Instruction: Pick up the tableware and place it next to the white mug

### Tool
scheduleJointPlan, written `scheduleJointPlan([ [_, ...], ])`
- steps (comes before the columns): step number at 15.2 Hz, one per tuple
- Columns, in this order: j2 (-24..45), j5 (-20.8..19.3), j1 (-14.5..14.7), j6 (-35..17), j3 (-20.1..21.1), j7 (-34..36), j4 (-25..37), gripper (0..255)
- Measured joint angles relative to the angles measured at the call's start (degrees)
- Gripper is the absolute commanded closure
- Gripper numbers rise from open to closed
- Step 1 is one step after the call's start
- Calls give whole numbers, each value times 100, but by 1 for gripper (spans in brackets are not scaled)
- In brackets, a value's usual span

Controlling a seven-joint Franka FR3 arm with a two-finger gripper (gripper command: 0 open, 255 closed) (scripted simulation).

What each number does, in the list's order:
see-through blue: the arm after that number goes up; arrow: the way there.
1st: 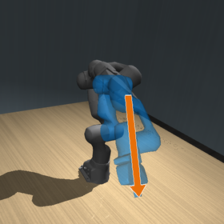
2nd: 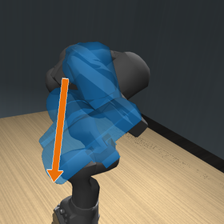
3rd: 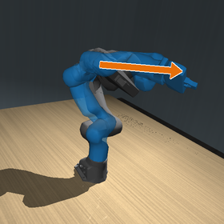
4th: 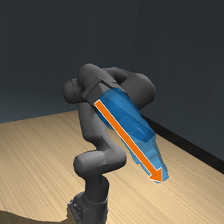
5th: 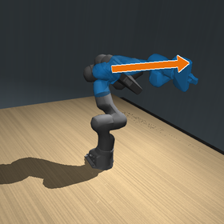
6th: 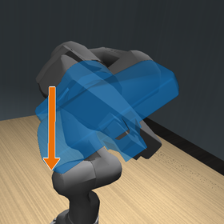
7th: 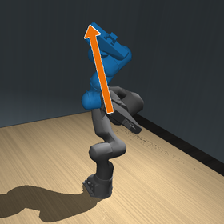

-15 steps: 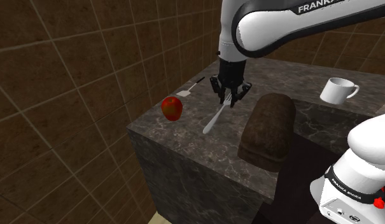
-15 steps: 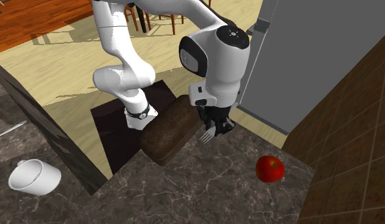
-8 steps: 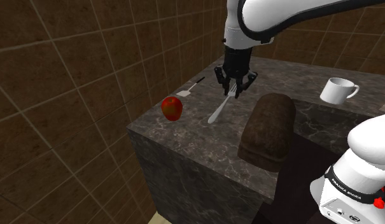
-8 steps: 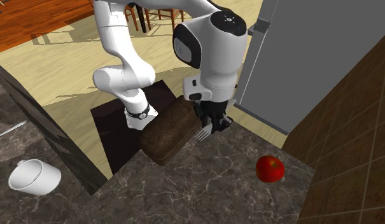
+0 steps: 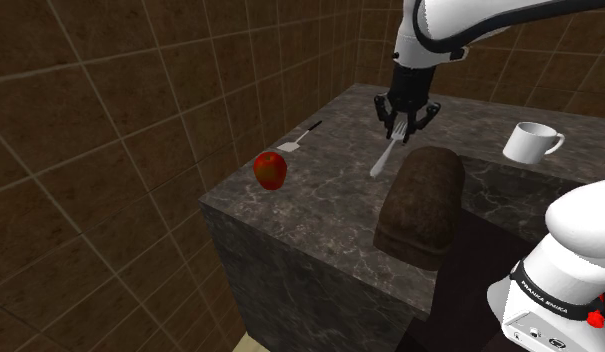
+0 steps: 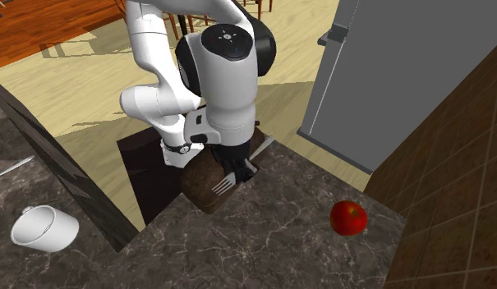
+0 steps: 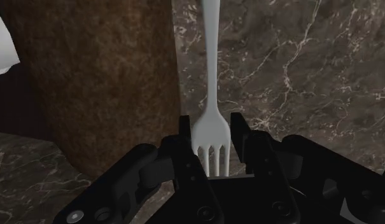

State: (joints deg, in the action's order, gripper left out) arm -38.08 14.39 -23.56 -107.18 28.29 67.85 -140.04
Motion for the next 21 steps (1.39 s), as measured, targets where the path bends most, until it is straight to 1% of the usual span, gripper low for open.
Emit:
scheduleJointPlan([
  [8,-365,-486,-366,-19,-1055,-1178,-497,255],
  [13,-250,-862,-699,-71,-1645,-1857,-469,255],
  [15,-239,-1012,-832,-153,-1897,-2153,-550,255],
  [18,37,-1243,-1055,-315,-2251,-2573,-441,255],
  [21,171,-1431,-1239,-348,-2581,-2962,-335,255],
])
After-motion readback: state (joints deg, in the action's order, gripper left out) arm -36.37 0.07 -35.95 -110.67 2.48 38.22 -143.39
